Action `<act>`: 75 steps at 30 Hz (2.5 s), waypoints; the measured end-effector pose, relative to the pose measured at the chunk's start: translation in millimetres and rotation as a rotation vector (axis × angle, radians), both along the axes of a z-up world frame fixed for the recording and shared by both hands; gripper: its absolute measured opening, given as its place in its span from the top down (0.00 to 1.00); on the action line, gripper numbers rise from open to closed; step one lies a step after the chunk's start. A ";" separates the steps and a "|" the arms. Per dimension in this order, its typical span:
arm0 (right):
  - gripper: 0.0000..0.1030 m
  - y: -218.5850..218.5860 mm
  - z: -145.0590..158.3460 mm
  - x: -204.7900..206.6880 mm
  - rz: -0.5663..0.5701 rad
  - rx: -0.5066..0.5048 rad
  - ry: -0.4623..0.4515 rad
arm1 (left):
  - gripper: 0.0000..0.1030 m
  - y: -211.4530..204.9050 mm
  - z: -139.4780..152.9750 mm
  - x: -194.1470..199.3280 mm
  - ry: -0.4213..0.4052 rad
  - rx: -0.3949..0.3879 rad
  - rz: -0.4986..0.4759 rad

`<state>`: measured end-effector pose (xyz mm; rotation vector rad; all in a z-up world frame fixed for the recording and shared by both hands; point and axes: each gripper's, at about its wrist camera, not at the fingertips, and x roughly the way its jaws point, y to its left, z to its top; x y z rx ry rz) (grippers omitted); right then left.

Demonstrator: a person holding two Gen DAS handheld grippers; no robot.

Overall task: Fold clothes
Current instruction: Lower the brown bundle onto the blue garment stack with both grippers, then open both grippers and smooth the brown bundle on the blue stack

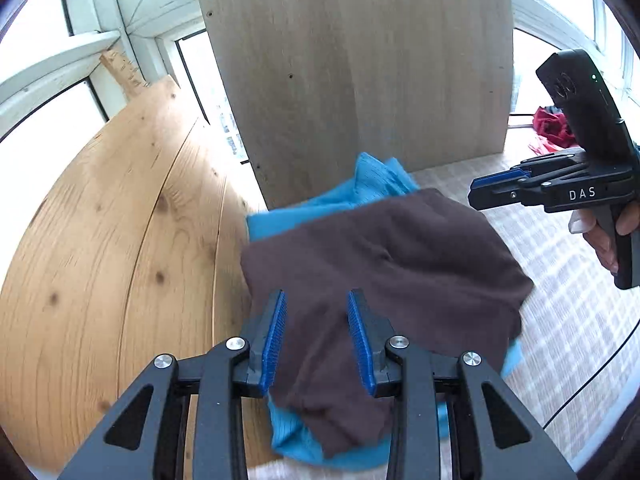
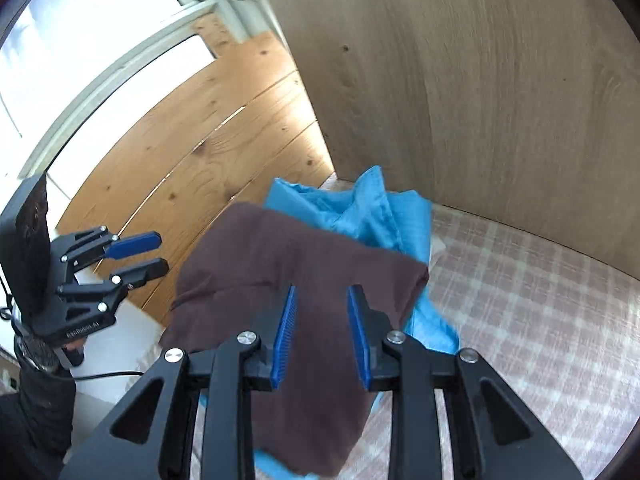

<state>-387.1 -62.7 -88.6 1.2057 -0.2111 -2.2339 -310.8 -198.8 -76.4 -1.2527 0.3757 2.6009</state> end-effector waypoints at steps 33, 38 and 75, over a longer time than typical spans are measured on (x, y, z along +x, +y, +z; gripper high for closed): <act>0.92 54.6 -73.5 -77.5 0.011 -0.059 -0.307 | 0.70 149.4 -85.5 15.4 -0.246 0.032 -0.468; 0.98 69.7 -83.0 -89.2 -0.083 0.118 -0.228 | 0.71 147.9 -94.3 23.4 -0.243 0.032 -0.503; 0.68 79.3 -15.4 145.0 -0.071 -0.089 -0.073 | 0.64 -71.7 -17.0 96.3 -0.063 0.168 -0.014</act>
